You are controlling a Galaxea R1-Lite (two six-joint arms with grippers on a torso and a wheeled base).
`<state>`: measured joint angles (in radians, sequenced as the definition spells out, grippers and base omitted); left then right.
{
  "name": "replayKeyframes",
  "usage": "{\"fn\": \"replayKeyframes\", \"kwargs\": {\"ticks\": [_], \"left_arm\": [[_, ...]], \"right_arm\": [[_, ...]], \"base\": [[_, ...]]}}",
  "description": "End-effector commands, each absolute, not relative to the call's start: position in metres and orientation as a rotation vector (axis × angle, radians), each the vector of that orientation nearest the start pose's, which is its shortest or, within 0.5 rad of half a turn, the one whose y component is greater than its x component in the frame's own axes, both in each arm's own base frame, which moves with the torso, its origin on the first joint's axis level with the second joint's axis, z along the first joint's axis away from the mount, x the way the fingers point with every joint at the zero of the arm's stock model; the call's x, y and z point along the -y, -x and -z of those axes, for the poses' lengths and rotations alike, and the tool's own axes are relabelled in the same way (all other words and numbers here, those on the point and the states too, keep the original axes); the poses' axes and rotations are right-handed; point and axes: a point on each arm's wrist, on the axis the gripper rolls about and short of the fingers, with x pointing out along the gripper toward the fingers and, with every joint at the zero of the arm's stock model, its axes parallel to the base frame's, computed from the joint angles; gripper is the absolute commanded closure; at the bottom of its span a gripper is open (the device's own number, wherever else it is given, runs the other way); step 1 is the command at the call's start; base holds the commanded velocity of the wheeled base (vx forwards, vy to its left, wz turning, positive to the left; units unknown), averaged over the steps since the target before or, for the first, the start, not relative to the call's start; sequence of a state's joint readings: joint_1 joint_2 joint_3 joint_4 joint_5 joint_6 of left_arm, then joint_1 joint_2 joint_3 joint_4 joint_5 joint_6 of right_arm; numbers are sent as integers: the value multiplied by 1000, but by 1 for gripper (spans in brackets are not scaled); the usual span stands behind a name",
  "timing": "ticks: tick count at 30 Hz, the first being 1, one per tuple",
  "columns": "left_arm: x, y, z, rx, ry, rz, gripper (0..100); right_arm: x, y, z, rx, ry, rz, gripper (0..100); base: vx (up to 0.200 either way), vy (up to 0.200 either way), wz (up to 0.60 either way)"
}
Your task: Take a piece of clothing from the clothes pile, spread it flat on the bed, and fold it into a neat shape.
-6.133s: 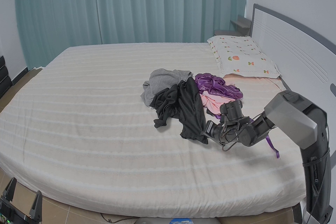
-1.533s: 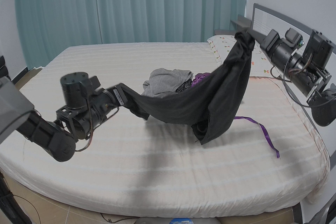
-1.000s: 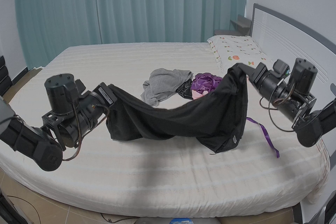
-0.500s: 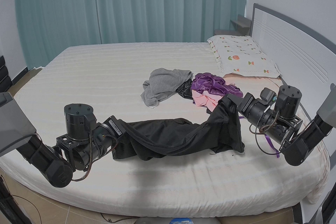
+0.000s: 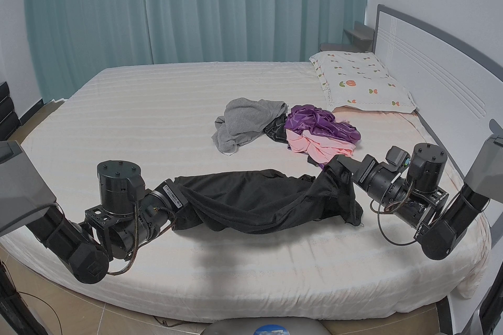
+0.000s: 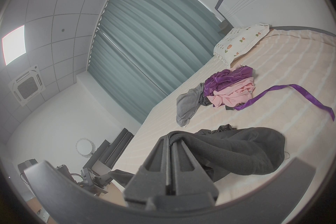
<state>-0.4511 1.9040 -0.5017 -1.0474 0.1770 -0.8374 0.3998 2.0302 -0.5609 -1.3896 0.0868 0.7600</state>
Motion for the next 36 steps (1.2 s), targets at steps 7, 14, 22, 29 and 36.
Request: {"fn": "replayKeyframes", "kwargs": {"ticks": [7,14,22,29,36], "left_arm": [[123,-272,-97,-404,785,111,100],[122,-270,-103,-387,790,120,100],[120,-267,-112,-358,800,129,100],[119,-266,-115,-345,801,131,100],[118,-265,-120,-331,805,138,100]], "right_arm": [[-132,-301,-97,-252,-729,-439,100],[-135,-298,-107,-227,-728,-457,100],[-137,-304,-117,-208,-711,-459,100],[-139,-312,-126,-155,-670,-413,100],[-140,-309,-134,-130,-671,-420,100]], "base": [[0,143,0],[0,200,0],[0,200,0],[0,200,0],[0,200,0]]}}
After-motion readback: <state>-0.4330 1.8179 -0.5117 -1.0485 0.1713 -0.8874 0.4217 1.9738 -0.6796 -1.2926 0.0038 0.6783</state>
